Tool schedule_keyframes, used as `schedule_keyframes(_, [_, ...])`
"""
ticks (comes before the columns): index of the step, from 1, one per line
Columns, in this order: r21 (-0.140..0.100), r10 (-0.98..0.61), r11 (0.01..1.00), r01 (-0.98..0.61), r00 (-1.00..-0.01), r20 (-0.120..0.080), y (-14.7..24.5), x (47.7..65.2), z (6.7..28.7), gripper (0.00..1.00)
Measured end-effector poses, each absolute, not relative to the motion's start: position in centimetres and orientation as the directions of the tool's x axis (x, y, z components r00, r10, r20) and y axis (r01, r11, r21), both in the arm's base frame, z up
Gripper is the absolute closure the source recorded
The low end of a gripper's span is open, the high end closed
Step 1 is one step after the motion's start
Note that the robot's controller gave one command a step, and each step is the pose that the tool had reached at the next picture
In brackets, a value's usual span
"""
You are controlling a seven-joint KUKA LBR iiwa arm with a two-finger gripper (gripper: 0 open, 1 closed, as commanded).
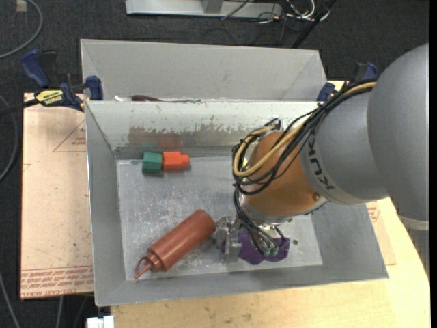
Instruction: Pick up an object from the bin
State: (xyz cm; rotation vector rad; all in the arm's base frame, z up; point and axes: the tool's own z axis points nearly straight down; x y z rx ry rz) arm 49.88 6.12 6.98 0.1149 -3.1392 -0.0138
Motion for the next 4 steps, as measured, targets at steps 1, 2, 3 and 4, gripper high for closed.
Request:
schedule_keyframes(1, [0.008,-0.089,0.996,-0.088,-0.996,0.009,6.0,49.3,11.4,1.0])
schedule_keyframes(2, [0.008,-0.224,0.974,-0.224,-0.975,-0.004,7.2,51.6,15.1,1.0])
schedule_keyframes(3, [0.007,-0.118,0.993,-0.118,-0.993,0.0,1.4,51.9,25.3,0.0])
schedule_keyframes(4, [0.009,-0.121,0.993,-0.121,-0.993,0.005,1.6,51.7,25.1,0.0])
